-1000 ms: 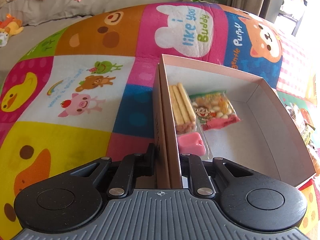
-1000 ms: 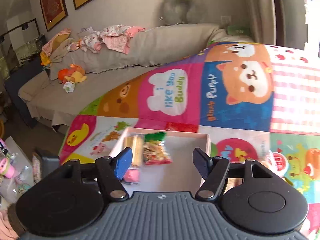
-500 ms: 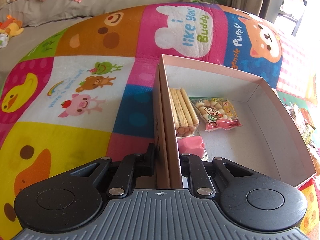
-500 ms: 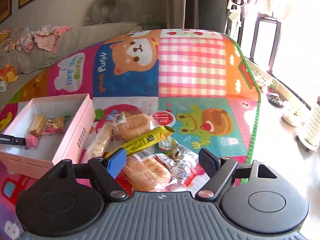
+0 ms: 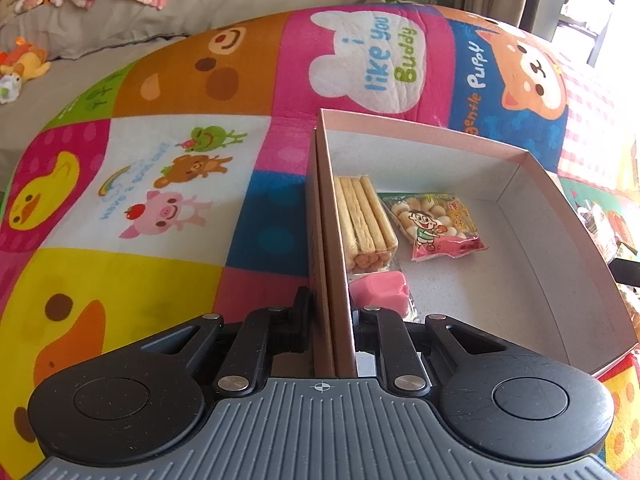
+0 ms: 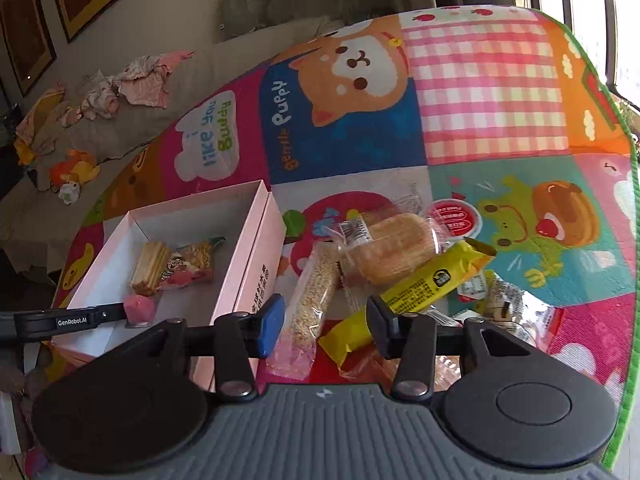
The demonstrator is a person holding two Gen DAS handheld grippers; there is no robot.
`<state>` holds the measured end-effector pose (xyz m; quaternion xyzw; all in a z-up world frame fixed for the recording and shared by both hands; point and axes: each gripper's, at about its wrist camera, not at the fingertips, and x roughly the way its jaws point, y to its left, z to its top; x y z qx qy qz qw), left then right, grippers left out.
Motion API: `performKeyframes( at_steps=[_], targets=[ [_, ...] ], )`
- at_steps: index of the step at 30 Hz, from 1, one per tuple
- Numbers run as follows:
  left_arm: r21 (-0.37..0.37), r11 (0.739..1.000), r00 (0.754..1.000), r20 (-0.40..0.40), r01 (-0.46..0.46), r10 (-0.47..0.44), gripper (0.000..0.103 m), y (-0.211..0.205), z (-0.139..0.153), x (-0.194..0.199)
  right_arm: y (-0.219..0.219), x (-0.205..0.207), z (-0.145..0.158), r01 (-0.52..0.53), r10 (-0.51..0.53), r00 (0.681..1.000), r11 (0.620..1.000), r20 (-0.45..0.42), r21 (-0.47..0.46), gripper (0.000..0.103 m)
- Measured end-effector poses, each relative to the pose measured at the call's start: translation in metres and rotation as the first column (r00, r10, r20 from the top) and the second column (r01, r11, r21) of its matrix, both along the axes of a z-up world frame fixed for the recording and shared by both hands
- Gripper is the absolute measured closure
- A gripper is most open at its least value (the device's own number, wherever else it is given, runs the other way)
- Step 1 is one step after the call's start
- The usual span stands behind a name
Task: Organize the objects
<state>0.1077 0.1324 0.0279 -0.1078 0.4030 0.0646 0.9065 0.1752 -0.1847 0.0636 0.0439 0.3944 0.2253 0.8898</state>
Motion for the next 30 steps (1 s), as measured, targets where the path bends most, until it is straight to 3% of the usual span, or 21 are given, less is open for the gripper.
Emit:
performKeyframes(
  at_steps=[6,8,10,20,24,27,30],
  targets=[
    [-0.009,1.0,1.0,0.0,0.003,-0.003,0.087,0.002,0.0,0.0,0.024,0.039,-0.029,0.03,-0.031,0.995,0.999,-0.092,-0.016,0.058],
    [-0.014,1.0,1.0,0.002,0.002,-0.002,0.087,0.003,-0.001,-0.001,0.025,0.038,-0.033,0.012,-0.013,0.992,1.0,-0.122,-0.013,0.071],
    [-0.016,1.0,1.0,0.005,0.001,-0.001,0.087,0.004,-0.001,-0.001,0.022,0.027,-0.033,-0.006,0.003,0.992,1.0,-0.126,-0.021,0.075],
    [-0.015,1.0,1.0,0.007,-0.002,0.002,0.087,0.004,-0.001,-0.001,-0.019,-0.077,-0.025,-0.115,0.103,0.987,0.989,-0.127,-0.094,0.075],
    [-0.011,1.0,1.0,0.006,-0.001,0.001,0.087,0.003,-0.001,-0.001,-0.035,-0.108,-0.016,-0.192,0.191,0.967,0.981,-0.169,0.006,0.066],
    [-0.01,1.0,1.0,0.006,-0.003,0.003,0.087,0.003,-0.001,-0.001,-0.039,-0.124,0.004,-0.176,0.174,0.984,0.983,-0.038,-0.058,0.05],
    [-0.01,1.0,1.0,0.006,-0.003,0.003,0.087,0.003,-0.001,-0.001,-0.044,-0.123,0.019,-0.09,0.11,0.987,0.983,0.119,-0.157,0.031]
  ],
)
